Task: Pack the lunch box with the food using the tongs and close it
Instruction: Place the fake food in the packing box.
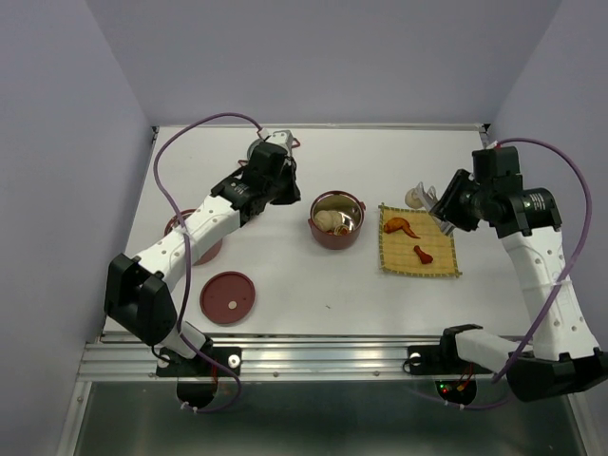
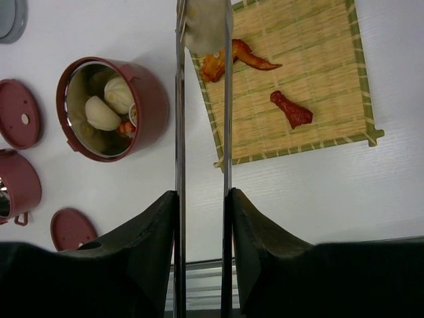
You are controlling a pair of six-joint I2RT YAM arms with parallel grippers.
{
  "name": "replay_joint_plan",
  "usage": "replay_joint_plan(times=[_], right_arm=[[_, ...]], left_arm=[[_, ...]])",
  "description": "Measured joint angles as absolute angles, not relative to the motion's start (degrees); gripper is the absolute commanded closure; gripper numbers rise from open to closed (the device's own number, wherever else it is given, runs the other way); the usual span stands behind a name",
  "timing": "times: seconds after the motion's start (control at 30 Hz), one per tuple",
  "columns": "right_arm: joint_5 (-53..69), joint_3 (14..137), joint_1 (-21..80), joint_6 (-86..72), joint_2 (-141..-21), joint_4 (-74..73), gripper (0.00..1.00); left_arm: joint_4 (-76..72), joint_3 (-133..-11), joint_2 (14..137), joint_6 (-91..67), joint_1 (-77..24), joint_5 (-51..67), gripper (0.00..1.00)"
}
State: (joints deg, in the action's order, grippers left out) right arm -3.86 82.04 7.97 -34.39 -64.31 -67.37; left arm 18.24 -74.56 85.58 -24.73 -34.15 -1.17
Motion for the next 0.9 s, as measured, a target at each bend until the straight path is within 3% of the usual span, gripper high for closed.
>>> replay_joint_plan(times=[0.23, 0.6, 0.9], right_arm=[[-2.24, 82.04, 13.67, -34.30, -67.33, -62.74, 0.96], [-6.00, 85.03, 31.66, -36.12, -76.16, -57.58, 0.95], [-9.21, 84.97, 36.93, -38.24, -76.51, -57.32, 0.95]], left_arm=[[18.26, -74.54, 85.60, -25.56, -33.19, -1.63, 1.00], [18.68, -73.58, 85.60, -25.98, -30.24, -2.20, 1.00], [19.92, -72.73, 84.55, -25.96, -26.94, -2.55, 1.00]])
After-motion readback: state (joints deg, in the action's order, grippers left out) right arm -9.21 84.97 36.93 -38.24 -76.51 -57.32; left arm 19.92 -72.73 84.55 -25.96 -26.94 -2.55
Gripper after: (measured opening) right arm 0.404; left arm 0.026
